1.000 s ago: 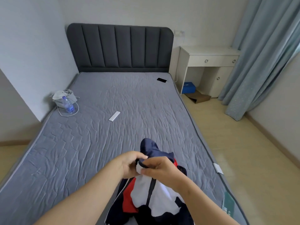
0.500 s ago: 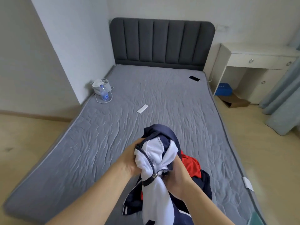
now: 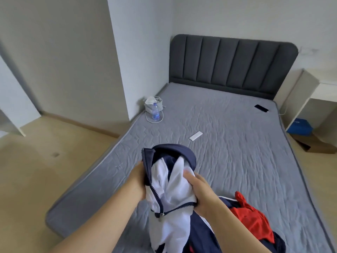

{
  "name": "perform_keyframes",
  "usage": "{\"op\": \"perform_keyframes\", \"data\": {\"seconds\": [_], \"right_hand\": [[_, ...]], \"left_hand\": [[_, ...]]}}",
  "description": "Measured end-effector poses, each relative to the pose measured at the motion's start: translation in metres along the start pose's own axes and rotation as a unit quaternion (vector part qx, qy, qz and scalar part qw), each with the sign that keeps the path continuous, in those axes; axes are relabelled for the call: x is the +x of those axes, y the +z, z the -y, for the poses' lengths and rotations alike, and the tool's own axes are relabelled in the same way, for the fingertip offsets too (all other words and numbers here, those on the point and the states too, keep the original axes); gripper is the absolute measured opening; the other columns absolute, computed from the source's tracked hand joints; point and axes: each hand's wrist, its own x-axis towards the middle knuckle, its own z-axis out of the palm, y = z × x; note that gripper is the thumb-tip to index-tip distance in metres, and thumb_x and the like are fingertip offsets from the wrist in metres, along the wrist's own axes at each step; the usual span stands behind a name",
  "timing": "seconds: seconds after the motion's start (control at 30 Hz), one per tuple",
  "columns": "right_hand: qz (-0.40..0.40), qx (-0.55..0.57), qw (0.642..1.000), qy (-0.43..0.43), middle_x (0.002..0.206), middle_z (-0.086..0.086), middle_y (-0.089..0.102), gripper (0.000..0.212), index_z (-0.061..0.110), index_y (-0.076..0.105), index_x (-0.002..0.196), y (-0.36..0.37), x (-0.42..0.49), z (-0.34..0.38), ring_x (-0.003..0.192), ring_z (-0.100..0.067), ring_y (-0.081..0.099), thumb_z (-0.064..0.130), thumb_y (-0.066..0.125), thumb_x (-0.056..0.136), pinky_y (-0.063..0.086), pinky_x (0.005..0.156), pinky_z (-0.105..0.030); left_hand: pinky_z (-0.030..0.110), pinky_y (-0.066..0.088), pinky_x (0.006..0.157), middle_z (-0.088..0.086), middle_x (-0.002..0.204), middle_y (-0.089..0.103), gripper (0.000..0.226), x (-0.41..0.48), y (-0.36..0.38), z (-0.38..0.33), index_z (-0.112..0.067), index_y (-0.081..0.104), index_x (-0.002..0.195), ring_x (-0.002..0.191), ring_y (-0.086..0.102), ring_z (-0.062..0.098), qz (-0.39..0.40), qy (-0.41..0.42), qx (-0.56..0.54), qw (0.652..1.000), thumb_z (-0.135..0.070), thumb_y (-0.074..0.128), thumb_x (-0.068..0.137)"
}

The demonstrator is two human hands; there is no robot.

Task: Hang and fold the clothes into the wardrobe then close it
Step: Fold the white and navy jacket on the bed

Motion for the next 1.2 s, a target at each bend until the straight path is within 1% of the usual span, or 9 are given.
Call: {"op": "perform_keyframes", "data": {"seconds": [0.13, 0.27, 0.5, 0.7, 0.8, 0.97, 1.03, 1.1, 1.2], "right_hand": [[-0.027, -0.023, 0.997, -0.065, 0.094, -0.01, 0.069, 0.012, 0.01, 0.057, 0.1, 0.045, 0.044, -0.015, 0.088, -0.027, 0.066, 0.014, 0.059, 0.089, 0.052, 0.081, -0.042], [-0.076, -0.069, 0.992, -0.079, 0.073, -0.006, 0.06, 0.008, 0.015, 0.059, 0.086, 0.092, 0.081, -0.026, 0.079, -0.025, 0.056, 0.007, 0.059, 0.088, 0.044, 0.077, -0.04], [-0.192, -0.111, 0.971, -0.085, 0.067, -0.003, 0.052, 0.011, 0.016, 0.06, 0.095, 0.137, 0.117, -0.039, 0.067, -0.018, 0.051, 0.012, 0.063, 0.084, 0.043, 0.063, -0.03], [-0.349, -0.245, 0.902, -0.075, 0.071, 0.0, 0.054, 0.025, 0.021, 0.048, 0.091, 0.143, 0.115, -0.036, 0.059, -0.014, 0.053, 0.016, 0.07, 0.079, 0.037, 0.05, -0.024], [-0.335, -0.28, 0.896, -0.076, 0.081, 0.002, 0.054, 0.025, 0.021, 0.047, 0.086, 0.145, 0.116, -0.034, 0.067, -0.012, 0.05, 0.006, 0.066, 0.078, 0.039, 0.056, -0.023], [-0.173, -0.358, 0.907, -0.142, 0.102, 0.009, 0.054, 0.046, 0.027, 0.049, 0.096, 0.157, 0.119, -0.02, 0.089, -0.006, 0.055, -0.012, 0.059, 0.074, 0.047, 0.073, -0.015], [-0.142, -0.412, 0.891, -0.123, 0.103, -0.003, 0.058, 0.031, 0.018, 0.057, 0.096, 0.157, 0.12, -0.02, 0.093, -0.019, 0.058, -0.007, 0.061, 0.077, 0.046, 0.08, -0.024], [-0.159, -0.464, 0.867, -0.094, 0.087, -0.008, 0.057, 0.009, 0.01, 0.057, 0.083, 0.155, 0.118, -0.021, 0.088, -0.029, 0.052, 0.006, 0.063, 0.079, 0.041, 0.076, -0.034], [-0.292, -0.458, 0.834, -0.095, 0.062, 0.001, 0.047, 0.03, 0.016, 0.037, 0.066, 0.147, 0.116, -0.024, 0.066, -0.021, 0.043, 0.02, 0.063, 0.08, 0.032, 0.059, -0.031]], "left_hand": [[0.028, 0.044, 0.059, 0.012, 0.076, 0.06, 0.034, 0.039, -0.047, -0.034, -0.005, 0.054, 0.093, 0.07, 0.053, 0.024, -0.029, 0.024, 0.033, 0.999, -0.03, 0.032, 0.101], [0.035, 0.05, 0.081, 0.006, 0.116, 0.059, 0.043, 0.076, -0.094, -0.072, -0.028, 0.051, 0.118, 0.106, 0.059, 0.025, 0.057, -0.004, 0.141, 0.988, -0.058, 0.048, 0.087], [0.028, 0.049, 0.072, 0.006, 0.092, 0.065, 0.023, 0.112, -0.132, -0.104, -0.019, 0.056, 0.089, 0.082, 0.062, 0.02, 0.093, -0.006, 0.344, 0.934, -0.007, 0.071, 0.076], [0.018, 0.043, 0.073, -0.011, 0.093, 0.061, 0.031, 0.128, -0.135, -0.118, -0.027, 0.06, 0.092, 0.091, 0.058, 0.011, 0.057, 0.215, 0.431, 0.874, -0.002, 0.064, 0.073], [0.005, 0.037, 0.056, -0.016, 0.084, 0.061, 0.035, 0.125, -0.129, -0.121, -0.029, 0.054, 0.08, 0.074, 0.055, -0.001, 0.151, 0.243, 0.424, 0.86, 0.006, 0.055, 0.072], [0.011, 0.04, 0.056, -0.008, 0.068, 0.055, 0.035, 0.115, -0.12, -0.123, -0.019, 0.052, 0.069, 0.059, 0.05, 0.0, 0.297, 0.176, 0.425, 0.837, 0.015, 0.052, 0.069], [0.011, 0.04, 0.059, -0.007, 0.069, 0.054, 0.035, 0.114, -0.121, -0.124, -0.019, 0.051, 0.07, 0.058, 0.049, -0.002, 0.298, 0.192, 0.421, 0.835, 0.016, 0.054, 0.069], [0.012, 0.041, 0.06, -0.008, 0.067, 0.056, 0.034, 0.114, -0.125, -0.127, -0.019, 0.051, 0.072, 0.06, 0.05, 0.001, 0.302, 0.202, 0.412, 0.836, 0.015, 0.059, 0.069], [0.011, 0.044, 0.059, -0.012, 0.069, 0.062, 0.03, 0.109, -0.129, -0.129, -0.023, 0.054, 0.075, 0.06, 0.056, -0.001, 0.301, 0.206, 0.455, 0.812, -0.003, 0.075, 0.069]]}}
